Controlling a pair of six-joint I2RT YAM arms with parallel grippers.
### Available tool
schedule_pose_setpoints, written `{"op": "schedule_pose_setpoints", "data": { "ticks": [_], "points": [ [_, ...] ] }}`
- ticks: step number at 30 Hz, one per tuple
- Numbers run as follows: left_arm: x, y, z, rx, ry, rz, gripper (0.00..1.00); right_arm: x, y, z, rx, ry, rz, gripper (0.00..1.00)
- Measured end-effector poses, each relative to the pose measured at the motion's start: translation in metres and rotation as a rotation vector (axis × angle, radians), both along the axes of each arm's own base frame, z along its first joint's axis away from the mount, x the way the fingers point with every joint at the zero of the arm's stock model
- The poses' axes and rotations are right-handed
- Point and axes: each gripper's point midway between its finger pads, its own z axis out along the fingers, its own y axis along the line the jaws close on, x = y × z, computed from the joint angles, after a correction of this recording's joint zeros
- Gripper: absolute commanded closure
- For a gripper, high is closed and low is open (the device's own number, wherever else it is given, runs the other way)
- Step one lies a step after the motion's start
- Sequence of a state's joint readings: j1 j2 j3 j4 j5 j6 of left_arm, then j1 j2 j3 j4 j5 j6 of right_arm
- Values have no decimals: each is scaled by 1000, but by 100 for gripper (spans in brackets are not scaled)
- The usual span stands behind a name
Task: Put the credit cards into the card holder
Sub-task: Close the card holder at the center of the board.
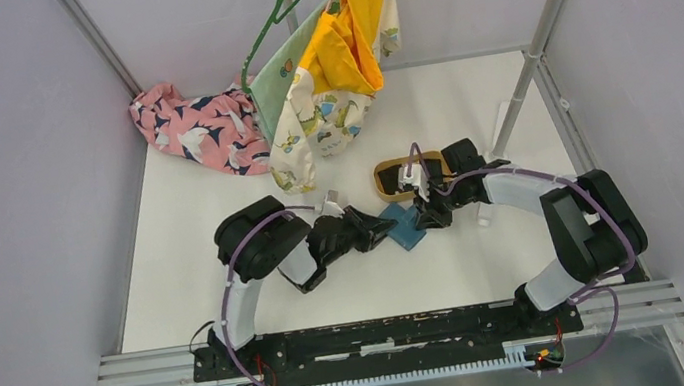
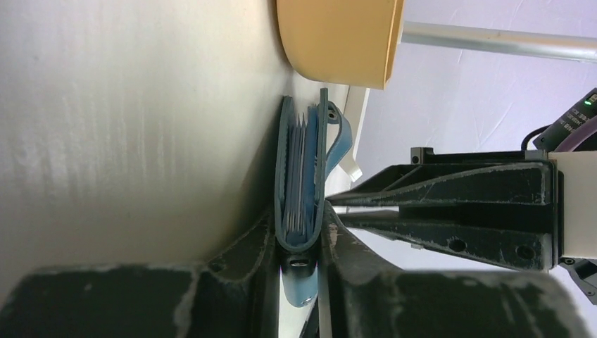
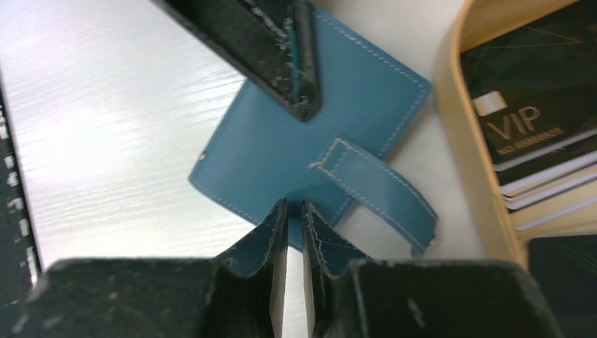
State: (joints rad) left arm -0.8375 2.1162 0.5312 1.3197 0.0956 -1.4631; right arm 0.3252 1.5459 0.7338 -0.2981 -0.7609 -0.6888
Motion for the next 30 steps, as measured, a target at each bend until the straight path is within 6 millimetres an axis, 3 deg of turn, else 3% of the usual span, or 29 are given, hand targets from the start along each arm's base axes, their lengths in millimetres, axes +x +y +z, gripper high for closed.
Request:
{"op": "schedule_pose_setpoints", "data": {
  "ticks": [5, 9, 14, 17, 20, 25, 30],
  "points": [
    [-8, 5, 3, 45, -43, -36, 98, -19, -2, 14, 50, 44, 68, 72],
    [-25, 14, 17, 172, -141, -100, 98, -13, -13, 50, 143, -27, 56, 71],
    [-44, 22, 58, 473, -397, -154, 98, -4, -17, 84, 216, -130, 30, 71],
    [-52, 20, 93, 711, -589, -170, 98, -1, -17, 87, 226, -135, 12, 71],
    [-46, 27, 109, 949, -695, -196, 98, 2, -20, 84, 221, -124, -23, 71],
    [-27, 56, 96, 1378, -723, -271, 98, 13, -34, 77, 204, -111, -114, 71],
    [-30, 72, 76, 1721, -766, -375, 95, 21, -46, 75, 200, -104, -184, 71]
  ]
}}
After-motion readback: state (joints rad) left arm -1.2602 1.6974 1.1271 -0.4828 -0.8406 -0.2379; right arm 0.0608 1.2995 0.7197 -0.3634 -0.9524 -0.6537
